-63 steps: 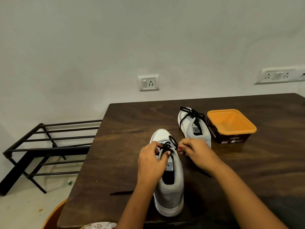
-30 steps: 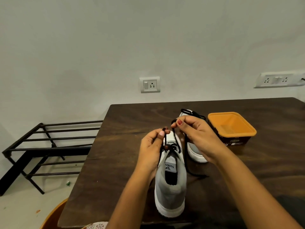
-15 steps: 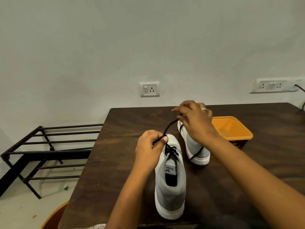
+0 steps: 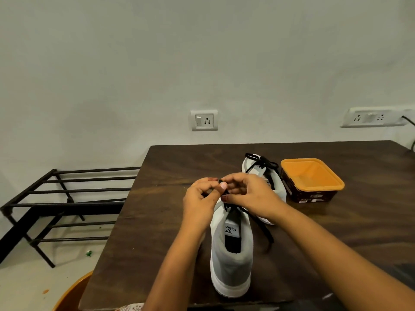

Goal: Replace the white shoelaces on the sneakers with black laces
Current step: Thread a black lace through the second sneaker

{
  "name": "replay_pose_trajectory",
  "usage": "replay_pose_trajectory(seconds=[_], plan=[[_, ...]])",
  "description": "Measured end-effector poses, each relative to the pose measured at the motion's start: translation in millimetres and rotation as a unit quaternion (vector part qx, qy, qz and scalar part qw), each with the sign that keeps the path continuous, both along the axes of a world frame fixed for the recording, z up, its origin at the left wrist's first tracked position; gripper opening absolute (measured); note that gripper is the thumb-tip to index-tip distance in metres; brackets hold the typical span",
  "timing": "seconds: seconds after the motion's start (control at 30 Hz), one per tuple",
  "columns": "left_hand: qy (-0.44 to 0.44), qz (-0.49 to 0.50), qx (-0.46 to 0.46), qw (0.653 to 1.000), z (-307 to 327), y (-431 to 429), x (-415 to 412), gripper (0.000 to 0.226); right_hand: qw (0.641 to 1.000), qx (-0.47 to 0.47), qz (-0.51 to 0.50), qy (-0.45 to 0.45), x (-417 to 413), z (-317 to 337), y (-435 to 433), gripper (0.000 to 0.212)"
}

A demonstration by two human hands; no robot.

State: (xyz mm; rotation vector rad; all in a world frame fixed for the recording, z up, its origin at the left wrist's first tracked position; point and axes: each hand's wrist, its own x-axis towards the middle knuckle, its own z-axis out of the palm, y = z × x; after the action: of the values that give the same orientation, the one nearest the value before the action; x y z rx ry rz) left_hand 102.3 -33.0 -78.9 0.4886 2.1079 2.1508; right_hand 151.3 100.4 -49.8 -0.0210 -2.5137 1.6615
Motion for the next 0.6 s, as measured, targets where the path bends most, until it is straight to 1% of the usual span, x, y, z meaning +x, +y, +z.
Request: replay_pose_trajectory(seconds=[0.1,0.23,0.33,0.4,0.47,0.53,0.6], plan=[[0.015,0.029,-0.009,0.999,1,1,4,0.009,1.0,-0.015,-0.012,0.009,-2,-7,0,0.023],[0.102,0.08,-0.094,0.987,-1,-7,4,0.025,0.998,0.043,-0.044,0.026,-5,-10,4,0.021],[0.129,0.085,-0.113,0.982,-3,-11,-2,0.035,0.996,0.04,-0.072,0.022,-7,-10,11,0.016],[0.171,0.094,-0.166,0.967,-1,-11,-2,0.031,0.995,0.039,-0.092,0.014,-8,-10,16,0.014],[0.204,0.078,-0.214,0.952,2,-12,-1,0.021,0.991,0.05,-0.118,0.026,-10,-12,17,0.014],[0.216,0.029,-0.211,0.953,3,-11,-1,0.019,0.99,0.059,-0.121,0.039,-10,-14,14,0.015],[0.222,-0.015,-0.192,0.956,1,-10,-4,0.016,0.993,0.065,-0.095,0.042,-11,-15,6,0.017]])
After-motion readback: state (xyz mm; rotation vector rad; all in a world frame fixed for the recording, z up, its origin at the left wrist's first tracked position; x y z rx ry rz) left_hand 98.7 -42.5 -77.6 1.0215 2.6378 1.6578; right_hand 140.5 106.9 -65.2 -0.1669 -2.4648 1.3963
